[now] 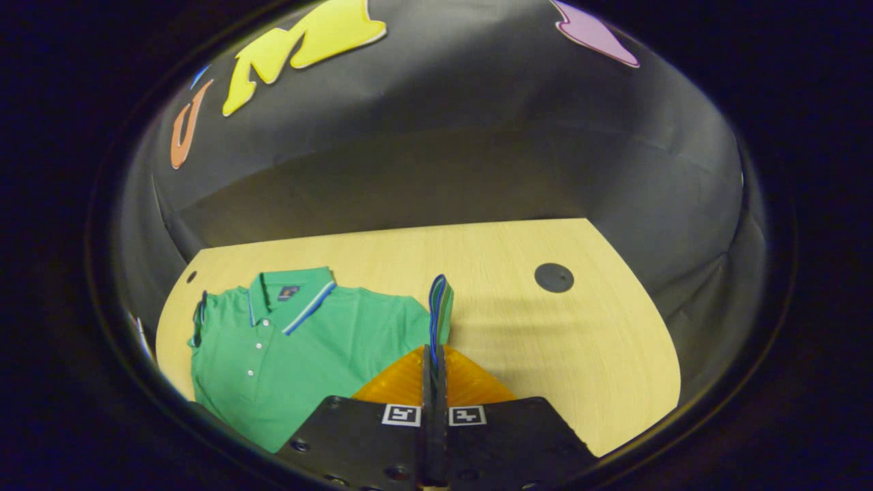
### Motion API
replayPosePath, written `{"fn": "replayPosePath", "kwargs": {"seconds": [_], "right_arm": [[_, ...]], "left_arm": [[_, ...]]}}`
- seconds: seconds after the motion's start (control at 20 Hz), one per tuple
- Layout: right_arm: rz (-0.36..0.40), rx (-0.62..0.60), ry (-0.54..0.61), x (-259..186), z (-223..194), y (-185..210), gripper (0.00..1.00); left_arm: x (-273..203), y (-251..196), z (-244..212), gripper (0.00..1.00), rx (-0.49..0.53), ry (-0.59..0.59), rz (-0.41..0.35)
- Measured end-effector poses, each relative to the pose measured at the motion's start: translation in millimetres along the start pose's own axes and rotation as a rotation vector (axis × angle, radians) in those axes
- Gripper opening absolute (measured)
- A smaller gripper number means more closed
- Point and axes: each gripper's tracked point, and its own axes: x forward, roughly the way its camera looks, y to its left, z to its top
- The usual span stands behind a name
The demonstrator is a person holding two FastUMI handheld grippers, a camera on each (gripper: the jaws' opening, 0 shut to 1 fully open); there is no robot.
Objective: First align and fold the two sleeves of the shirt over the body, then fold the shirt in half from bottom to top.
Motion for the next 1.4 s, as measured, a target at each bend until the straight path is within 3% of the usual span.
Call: {"fn": "replayPosePath", "kwargs": {"seconds": [0.25,0.6,0.7,0.8,1.0,1.2,1.25,1.4], "right_arm": [[0.024,-0.042,-0.011,-16.2,19.2,59.3,0.0],[0.076,-0.077,0.061,-4.4,-1.0,155.1,0.0],[0.128,-0.051,0.059,-6.9,-1.4,184.1,0.1],[0.175,-0.036,0.04,-14.6,0.2,204.0,0.34],[0.168,-0.079,-0.049,-44.0,16.1,206.5,0.98],[0.158,-0.099,-0.143,-95.8,36.2,199.1,0.96],[0.16,-0.11,-0.161,-110.0,37.8,194.6,0.93],[0.133,-0.086,-0.21,-157.5,42.2,170.1,0.97]], "left_arm": [[-8.9,20.0,-5.3,1.0,-0.049,-0.002,0.016],[-34.1,67.1,-12.5,1.0,-0.067,0.009,0.082],[-40.4,78.9,-15.1,1.0,-0.06,0.019,0.103],[-47.4,85.1,-15.8,1.0,-0.06,0.022,0.111],[-51.6,90.8,-19.0,1.0,-0.056,0.023,0.108],[-33.5,80.8,-29.4,1.0,-0.062,0.036,0.048],[-25.5,74.9,-38.3,1.0,-0.083,0.056,0.021],[7.6,63.0,-83.8,1.0,-0.149,0.169,-0.026]]}}
